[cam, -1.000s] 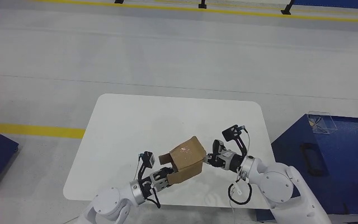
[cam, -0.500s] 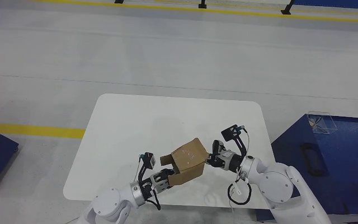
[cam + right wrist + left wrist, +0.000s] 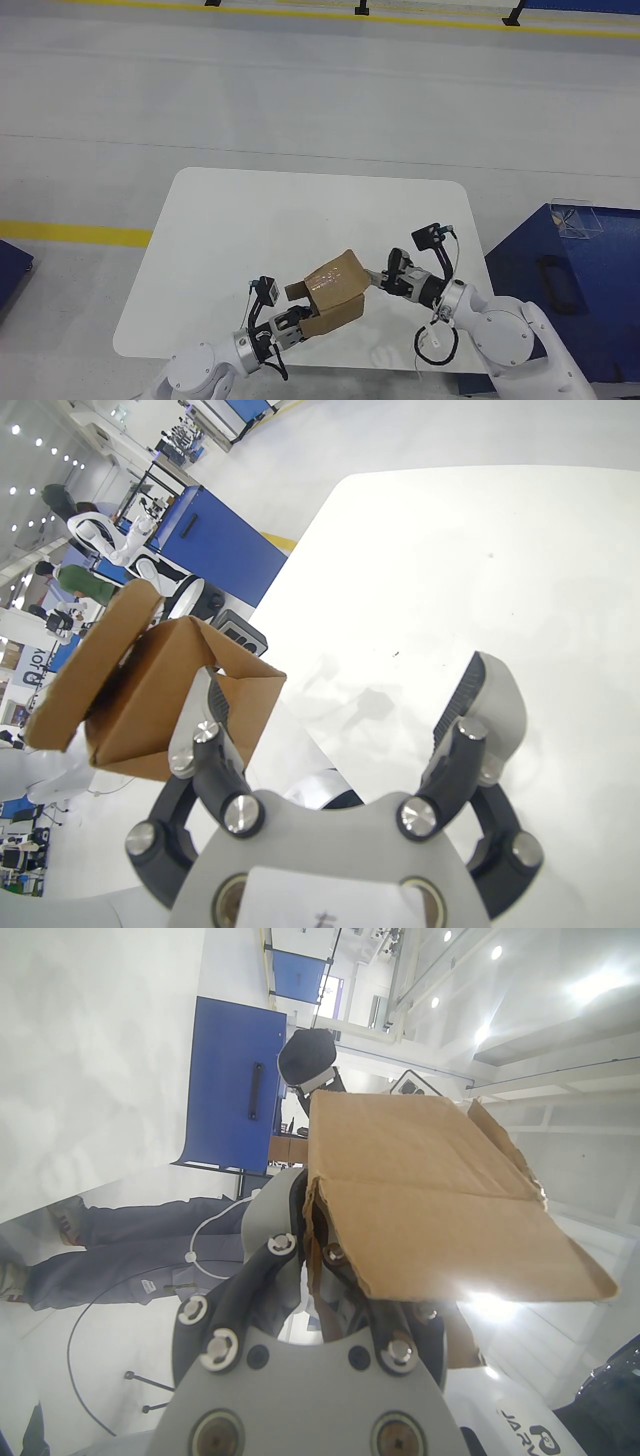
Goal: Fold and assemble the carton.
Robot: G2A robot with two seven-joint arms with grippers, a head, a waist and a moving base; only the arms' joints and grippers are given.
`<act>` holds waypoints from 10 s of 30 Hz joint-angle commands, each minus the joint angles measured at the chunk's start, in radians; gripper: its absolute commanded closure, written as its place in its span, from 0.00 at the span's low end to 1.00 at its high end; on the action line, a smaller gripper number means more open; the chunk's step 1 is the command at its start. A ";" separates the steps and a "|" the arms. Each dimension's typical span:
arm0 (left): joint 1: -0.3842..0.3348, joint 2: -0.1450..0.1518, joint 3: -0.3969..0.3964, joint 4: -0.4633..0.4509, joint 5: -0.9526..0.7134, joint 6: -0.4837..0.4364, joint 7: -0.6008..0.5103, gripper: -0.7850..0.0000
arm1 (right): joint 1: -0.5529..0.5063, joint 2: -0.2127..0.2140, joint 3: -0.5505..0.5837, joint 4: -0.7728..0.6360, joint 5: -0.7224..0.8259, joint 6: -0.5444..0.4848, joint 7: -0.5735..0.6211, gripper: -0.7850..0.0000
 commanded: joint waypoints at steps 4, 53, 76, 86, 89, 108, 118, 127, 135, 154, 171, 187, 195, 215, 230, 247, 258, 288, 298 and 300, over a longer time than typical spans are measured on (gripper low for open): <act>0.001 0.000 0.002 0.003 -0.001 0.000 -0.002 1.00 | -0.015 0.003 0.002 0.023 0.017 -0.010 0.047 0.00; 0.010 0.000 0.008 0.000 0.004 -0.006 0.012 1.00 | -0.229 -0.013 0.294 0.006 0.441 -0.125 -0.380 0.00; 0.026 -0.025 0.012 -0.208 -0.375 0.529 0.386 1.00 | -0.222 -0.015 0.294 0.008 0.412 -0.098 -0.386 0.00; -0.061 -0.134 0.185 -0.205 -1.077 0.446 1.303 1.00 | -0.198 -0.017 0.324 0.021 0.412 -0.069 -0.366 0.00; -0.106 -0.159 0.218 -0.188 -1.155 0.312 1.477 1.00 | -0.209 -0.019 0.321 0.017 0.381 -0.081 -0.378 0.00; -0.201 -0.233 0.289 0.027 -1.210 -0.128 1.826 0.53 | -0.208 -0.029 0.300 0.038 0.310 -0.092 -0.382 0.00; -0.179 -0.254 0.367 -0.051 -1.075 -0.125 1.625 0.00 | -0.216 -0.034 0.305 0.022 0.304 -0.083 -0.387 0.00; -0.031 -0.195 0.276 -0.275 -0.890 0.199 1.397 0.00 | -0.219 -0.038 0.332 0.006 0.297 -0.035 -0.407 0.00; 0.034 -0.172 0.206 -0.318 -0.916 0.294 1.232 0.00 | -0.219 -0.038 0.332 0.005 0.293 -0.028 -0.404 0.00; 0.019 -0.166 0.215 -0.328 -0.778 0.334 1.266 0.00 | -0.219 -0.036 0.301 -0.006 0.240 -0.007 -0.360 0.00; 0.101 -0.129 0.128 -0.294 -0.506 0.894 1.566 0.00 | 0.022 -0.064 -0.186 0.111 -0.414 0.243 -0.218 0.00; -0.096 -0.187 0.209 -0.102 -0.605 0.917 1.543 0.00 | 0.207 -0.127 -0.409 0.362 -0.427 0.270 -0.184 0.00; -0.156 -0.211 0.243 -0.024 -0.652 0.898 1.562 0.00 | 0.243 -0.146 -0.453 0.442 -0.430 0.251 -0.185 0.00; -0.157 -0.231 0.282 -0.070 -0.694 0.794 1.666 0.00 | 0.195 -0.130 -0.308 0.377 -0.452 0.138 -0.233 0.00; 0.030 -0.191 0.234 -0.287 -0.383 0.646 1.443 0.00 | 0.184 -0.110 -0.298 0.441 -0.528 -0.036 -0.019 0.00; 0.114 -0.187 0.190 -0.318 -0.336 0.634 1.360 0.00 | 0.371 -0.198 -0.500 0.646 -0.547 0.099 -0.226 0.00; 0.144 -0.187 0.169 -0.336 -0.320 0.546 1.322 0.00 | 0.335 -0.187 -0.430 0.573 -0.612 0.122 -0.297 0.00; 0.190 -0.196 0.143 0.040 -0.076 -0.238 1.094 0.00 | 0.257 -0.219 -0.512 0.446 -0.784 0.202 -0.548 0.00; 0.116 -0.232 0.172 0.185 -0.156 -0.302 1.106 0.00 | 0.314 -0.257 -0.590 0.564 -0.842 0.216 -0.559 0.00; 0.098 -0.239 0.174 0.211 -0.160 -0.311 1.119 0.00 | 0.319 -0.263 -0.599 0.578 -0.849 0.218 -0.555 0.00</act>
